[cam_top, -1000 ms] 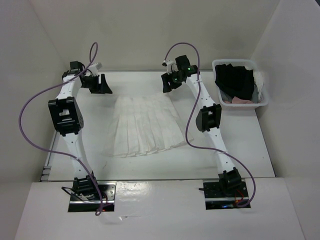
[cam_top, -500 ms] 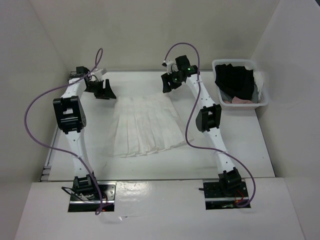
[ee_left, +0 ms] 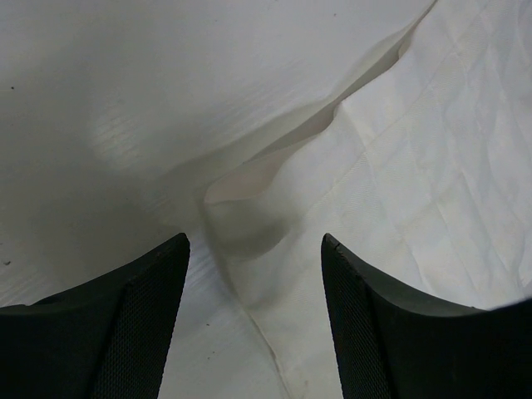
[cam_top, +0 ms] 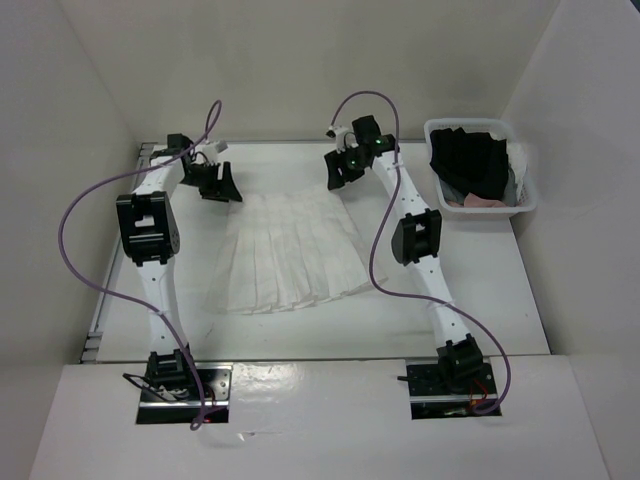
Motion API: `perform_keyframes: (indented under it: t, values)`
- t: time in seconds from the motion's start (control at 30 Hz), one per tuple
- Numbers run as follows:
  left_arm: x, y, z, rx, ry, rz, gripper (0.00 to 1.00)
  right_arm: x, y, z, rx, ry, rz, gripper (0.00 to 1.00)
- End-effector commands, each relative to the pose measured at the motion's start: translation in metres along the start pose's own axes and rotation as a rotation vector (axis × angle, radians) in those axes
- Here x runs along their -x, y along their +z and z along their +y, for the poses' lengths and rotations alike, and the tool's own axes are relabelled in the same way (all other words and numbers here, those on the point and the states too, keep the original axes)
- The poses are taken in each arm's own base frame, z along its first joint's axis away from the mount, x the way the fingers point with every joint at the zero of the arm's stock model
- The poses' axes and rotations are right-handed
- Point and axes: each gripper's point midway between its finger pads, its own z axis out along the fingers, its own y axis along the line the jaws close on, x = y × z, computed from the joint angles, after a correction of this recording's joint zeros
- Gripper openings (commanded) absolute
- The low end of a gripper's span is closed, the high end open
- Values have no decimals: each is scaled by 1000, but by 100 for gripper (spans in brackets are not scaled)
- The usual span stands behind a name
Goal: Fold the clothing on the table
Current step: Fold the skirt
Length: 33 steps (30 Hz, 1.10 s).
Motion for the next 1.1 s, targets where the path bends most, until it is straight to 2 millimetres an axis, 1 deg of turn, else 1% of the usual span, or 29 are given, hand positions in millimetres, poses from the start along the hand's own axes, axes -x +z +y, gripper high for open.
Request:
perform_keyframes:
  t: [0.0, 0.1, 0.13, 0.2, 0.23, 0.3, 0.37, 0.43, 0.5, 0.53, 0.63, 0.67, 0.73, 0.83, 0.87, 0.9, 0.93, 0.97, 1.0, 1.03, 1.07]
  values:
    - [4, 2, 9, 8, 40, -11, 71, 10, -10, -3, 4, -14, -36, 64]
    - [7, 0, 11, 21, 46, -15, 70, 10, -10, -3, 4, -14, -36, 64]
    - [4, 3, 13, 19, 40, -9, 70, 6, -7, -4, 6, -10, -28, 64]
    - [4, 3, 13, 19, 40, -9, 70, 10, -8, -2, 13, -14, -38, 64]
    - [4, 3, 13, 19, 40, -9, 68, 10, -8, -2, 13, -14, -38, 64]
    - [1, 6, 17, 26, 34, 0, 67, 6, -5, -3, 15, -10, -30, 64]
    - [5, 5, 16, 28, 41, -7, 66, 8, -4, -4, 13, -14, -38, 61]
    - [2, 7, 18, 26, 35, -1, 63, 10, -4, -5, 11, -19, -47, 61]
    - [2, 7, 18, 26, 35, -1, 63, 12, -4, -5, 9, -24, -55, 61]
    - [5, 6, 18, 28, 41, -7, 61, 8, 0, -6, 11, -20, -47, 61]
    - [5, 6, 18, 28, 41, -7, 61, 11, 0, -7, 8, -25, -56, 61]
    - [5, 6, 18, 28, 41, -7, 61, 6, 4, -8, 10, -20, -49, 61]
    - [5, 6, 18, 28, 41, -7, 61, 10, 6, -2, 25, -31, -57, 61]
    - [5, 6, 18, 28, 41, -7, 61, 9, 10, 1, 49, -33, -64, 61]
    - [5, 6, 18, 28, 41, -7, 61, 10, 13, 7, 56, -40, -61, 60]
    - [5, 6, 18, 28, 41, -7, 61, 5, 17, 8, 71, -35, -55, 60]
    - [5, 6, 18, 28, 41, -7, 61, 8, 20, 15, 77, -35, -60, 60]
    - [5, 6, 18, 28, 41, -7, 61, 6, 23, 14, 78, -34, -59, 60]
    - [5, 6, 18, 28, 41, -7, 61, 7, 26, 21, 86, -43, -56, 60]
    - [5, 6, 18, 28, 41, -7, 61, 5, 28, 21, 86, -32, -55, 60]
    - [2, 7, 18, 26, 35, -1, 61, 5, 30, 26, 92, -38, -53, 60]
